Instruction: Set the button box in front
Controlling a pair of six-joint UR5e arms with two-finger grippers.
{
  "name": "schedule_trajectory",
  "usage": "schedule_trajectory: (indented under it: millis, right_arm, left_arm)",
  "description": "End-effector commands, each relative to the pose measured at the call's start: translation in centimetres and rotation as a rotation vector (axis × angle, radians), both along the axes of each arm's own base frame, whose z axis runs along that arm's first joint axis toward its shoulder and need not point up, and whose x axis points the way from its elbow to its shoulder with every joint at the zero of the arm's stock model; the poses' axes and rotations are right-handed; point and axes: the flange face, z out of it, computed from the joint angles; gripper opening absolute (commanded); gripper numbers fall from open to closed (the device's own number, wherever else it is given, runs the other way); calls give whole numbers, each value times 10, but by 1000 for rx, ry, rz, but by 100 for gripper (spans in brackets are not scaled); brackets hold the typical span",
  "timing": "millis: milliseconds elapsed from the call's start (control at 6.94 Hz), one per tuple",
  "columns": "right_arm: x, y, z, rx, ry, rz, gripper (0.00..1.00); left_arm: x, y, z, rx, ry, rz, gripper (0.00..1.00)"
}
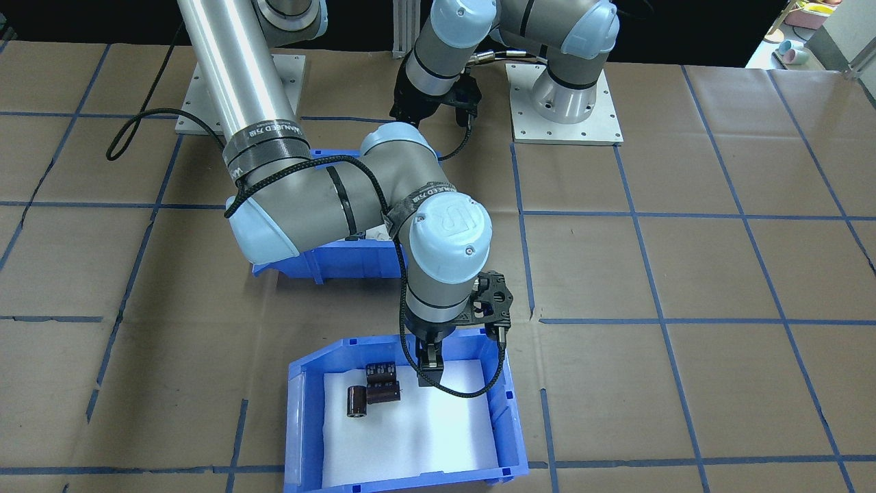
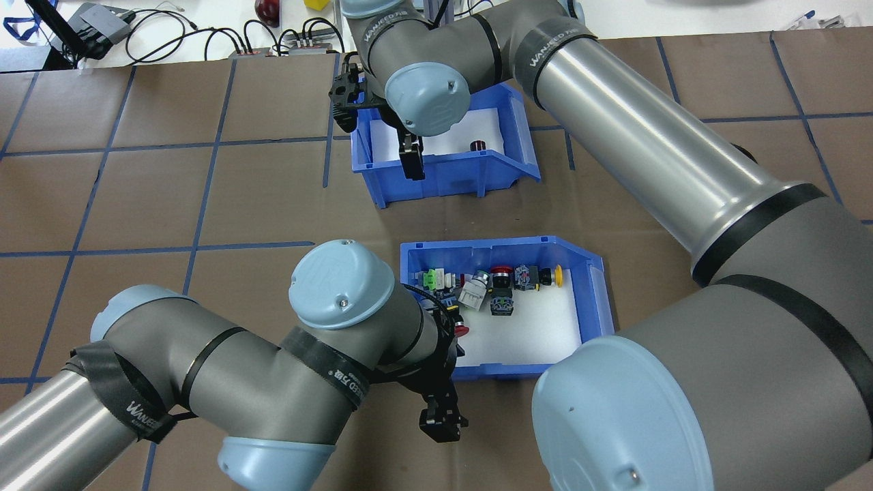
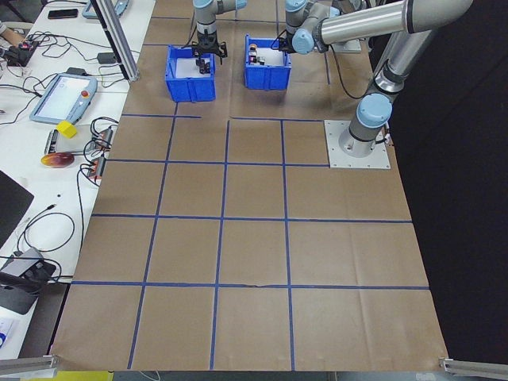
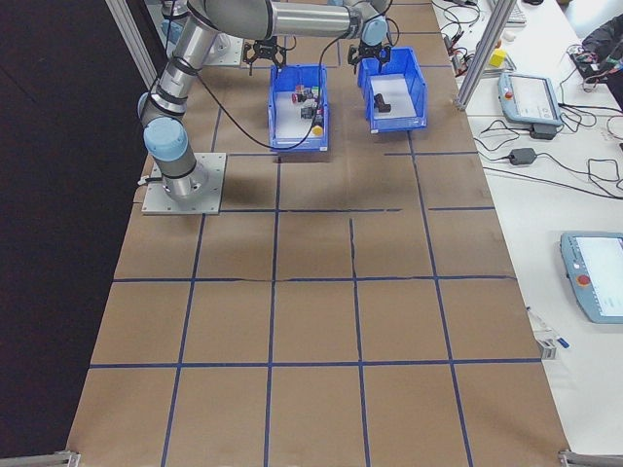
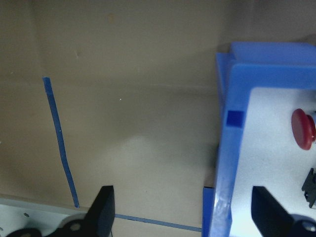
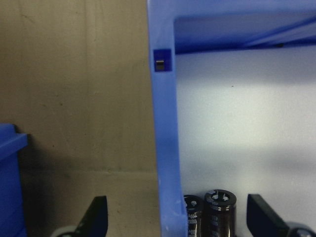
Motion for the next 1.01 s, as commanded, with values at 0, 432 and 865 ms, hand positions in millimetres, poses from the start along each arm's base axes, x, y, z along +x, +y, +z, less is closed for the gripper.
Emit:
schedule_trajectory:
  millis: [0,432,865]
  right_arm:
    - [-11,-2,-10,-51,6,-15,88]
    - [-13,-4,-2,-69,32,-18,22]
    - [-19,2,34,-104,22,-24,7]
  left_arm:
    - [-2,-3,1,-29,17,6,96]
    - [-14,-9,-37,-68,44,63,93]
    - [-30,-9,-57,-82,51,59,88]
